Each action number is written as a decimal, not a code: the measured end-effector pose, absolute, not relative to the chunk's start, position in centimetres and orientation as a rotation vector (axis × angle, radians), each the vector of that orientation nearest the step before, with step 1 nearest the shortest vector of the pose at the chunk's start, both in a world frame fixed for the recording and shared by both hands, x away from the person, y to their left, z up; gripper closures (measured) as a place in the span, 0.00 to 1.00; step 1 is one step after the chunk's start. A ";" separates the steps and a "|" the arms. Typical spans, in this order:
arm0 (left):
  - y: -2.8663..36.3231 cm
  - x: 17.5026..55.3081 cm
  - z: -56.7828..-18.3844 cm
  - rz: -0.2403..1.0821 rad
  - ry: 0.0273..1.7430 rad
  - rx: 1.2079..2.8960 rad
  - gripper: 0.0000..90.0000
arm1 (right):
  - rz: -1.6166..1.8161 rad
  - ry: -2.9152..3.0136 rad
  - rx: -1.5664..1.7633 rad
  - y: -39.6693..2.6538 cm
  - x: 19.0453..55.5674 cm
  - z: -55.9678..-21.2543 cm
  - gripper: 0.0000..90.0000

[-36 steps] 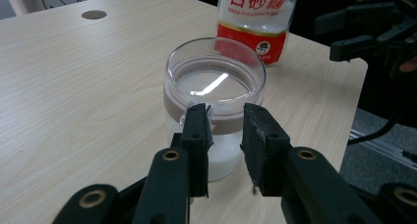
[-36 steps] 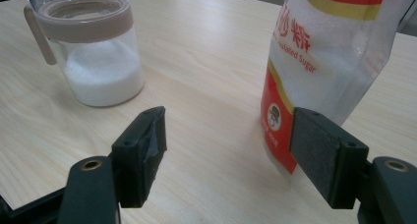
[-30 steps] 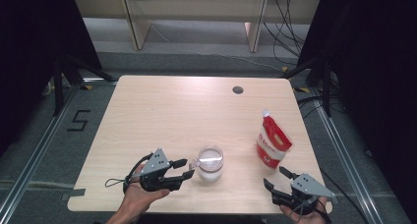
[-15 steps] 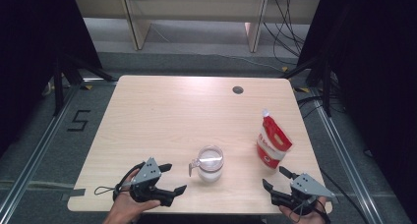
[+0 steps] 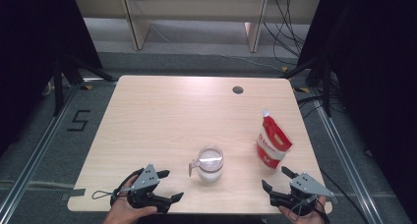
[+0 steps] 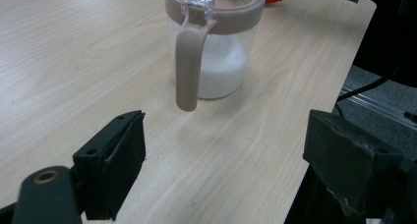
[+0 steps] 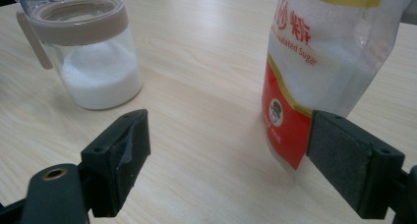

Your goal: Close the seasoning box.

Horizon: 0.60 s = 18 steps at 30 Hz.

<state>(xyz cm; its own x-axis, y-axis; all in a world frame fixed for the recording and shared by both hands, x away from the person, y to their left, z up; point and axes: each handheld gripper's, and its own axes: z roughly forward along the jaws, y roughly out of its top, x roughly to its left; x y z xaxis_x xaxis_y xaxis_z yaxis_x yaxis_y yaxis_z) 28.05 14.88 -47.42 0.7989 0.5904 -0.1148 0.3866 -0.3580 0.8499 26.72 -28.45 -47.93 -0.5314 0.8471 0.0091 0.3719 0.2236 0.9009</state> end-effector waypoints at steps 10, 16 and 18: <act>15.2 27.4 -47.9 0.271 0.731 2.011 0.17 | 1.244 2.049 1.119 -28.4 26.8 -48.2 0.21; 15.3 27.5 -48.0 0.281 0.727 2.018 0.17 | 1.245 2.045 1.123 -28.4 26.8 -48.2 0.21; 15.4 27.5 -48.0 0.282 0.729 2.020 0.17 | 1.238 2.035 1.124 -28.4 26.9 -48.3 0.21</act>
